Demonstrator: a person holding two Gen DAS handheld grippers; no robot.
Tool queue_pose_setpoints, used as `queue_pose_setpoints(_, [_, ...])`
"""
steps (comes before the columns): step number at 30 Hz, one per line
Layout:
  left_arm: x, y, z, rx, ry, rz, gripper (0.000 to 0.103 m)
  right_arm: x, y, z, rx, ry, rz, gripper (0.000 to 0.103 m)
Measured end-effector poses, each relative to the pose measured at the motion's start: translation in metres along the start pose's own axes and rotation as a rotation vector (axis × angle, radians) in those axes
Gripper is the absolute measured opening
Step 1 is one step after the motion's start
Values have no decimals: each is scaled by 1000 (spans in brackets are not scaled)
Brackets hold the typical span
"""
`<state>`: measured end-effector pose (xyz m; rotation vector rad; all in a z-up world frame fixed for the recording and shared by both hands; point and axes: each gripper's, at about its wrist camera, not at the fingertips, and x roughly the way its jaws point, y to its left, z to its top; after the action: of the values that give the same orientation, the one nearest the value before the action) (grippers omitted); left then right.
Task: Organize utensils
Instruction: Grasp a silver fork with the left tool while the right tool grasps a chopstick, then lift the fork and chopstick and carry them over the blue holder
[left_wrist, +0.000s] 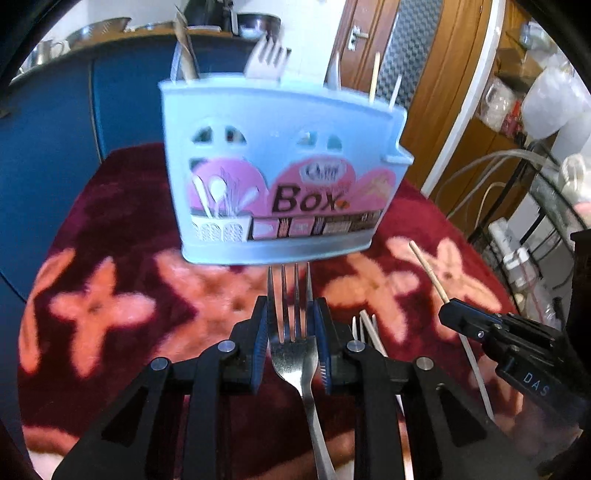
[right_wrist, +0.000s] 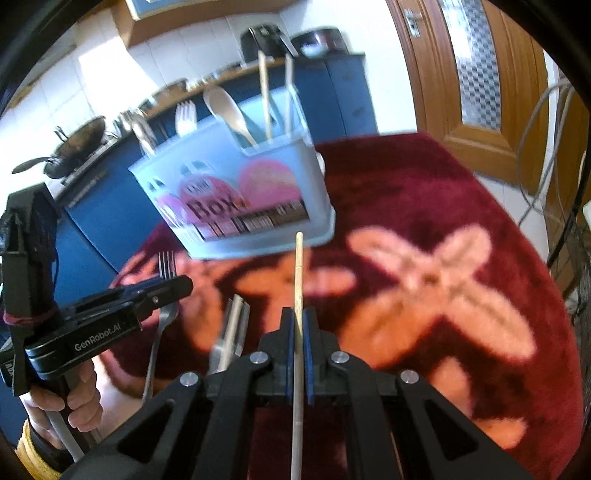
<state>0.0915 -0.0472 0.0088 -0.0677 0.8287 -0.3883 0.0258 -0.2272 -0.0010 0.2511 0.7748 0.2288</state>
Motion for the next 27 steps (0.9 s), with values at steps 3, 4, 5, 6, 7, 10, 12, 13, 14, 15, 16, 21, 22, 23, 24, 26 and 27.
queue_pose_setpoints(3, [-17, 3, 2, -3, -46, -10, 23, -14, 10, 6, -29, -71, 15, 6])
queue_pose_setpoints(4, [-24, 3, 4, -2, -65, -12, 23, -18, 13, 7, -35, -89, 17, 6])
queue_pose_setpoints(5, [-31, 1, 6, 0, -85, -15, 23, -22, 15, 8, -41, -108, 20, 6])
queue_pose_setpoints(6, [-35, 1, 7, 1, -98, -16, 23, -26, 18, 10, -47, -131, 25, 6])
queue_pose_setpoints(7, [-41, 1, 8, 3, -117, -16, 23, -30, 19, 11, -50, -146, 29, 6])
queue_pose_setpoints(10, [-61, 2, 15, 7, -168, -16, 23, -39, 26, 15, -52, -195, 48, 6])
queue_pose_setpoints(12, [-70, 4, 19, 9, -195, -16, 23, -43, 27, 17, -53, -216, 52, 6])
queue_pose_setpoints(13, [-76, 4, 23, 10, -214, -18, 23, -45, 29, 19, -54, -225, 54, 6])
queue_pose_setpoints(14, [-80, 3, 25, 11, -225, -16, 23, -47, 30, 20, -55, -233, 53, 6])
queue_pose_setpoints(15, [-85, 4, 29, 13, -239, -13, 22, -48, 31, 21, -53, -241, 54, 6])
queue_pose_setpoints(16, [-88, 5, 32, 13, -251, -13, 22, -49, 32, 22, -50, -249, 57, 6])
queue_pose_setpoints(21, [-105, 7, 46, 9, -302, -16, 20, -51, 31, 24, -44, -264, 57, 6])
queue_pose_setpoints(22, [-108, 6, 49, 12, -308, -15, 19, -50, 31, 24, -42, -264, 57, 6])
queue_pose_setpoints(23, [-110, 6, 52, 14, -314, -13, 16, -49, 31, 24, -41, -263, 58, 6])
queue_pose_setpoints(24, [-113, 6, 56, 17, -320, -10, 11, -49, 31, 24, -40, -262, 58, 6])
queue_pose_setpoints(26, [-117, 5, 62, 22, -329, 8, 4, -48, 30, 24, -40, -262, 56, 6])
queue_pose_setpoints(27, [-119, 5, 65, 26, -332, 6, 4, -48, 29, 24, -40, -264, 57, 6])
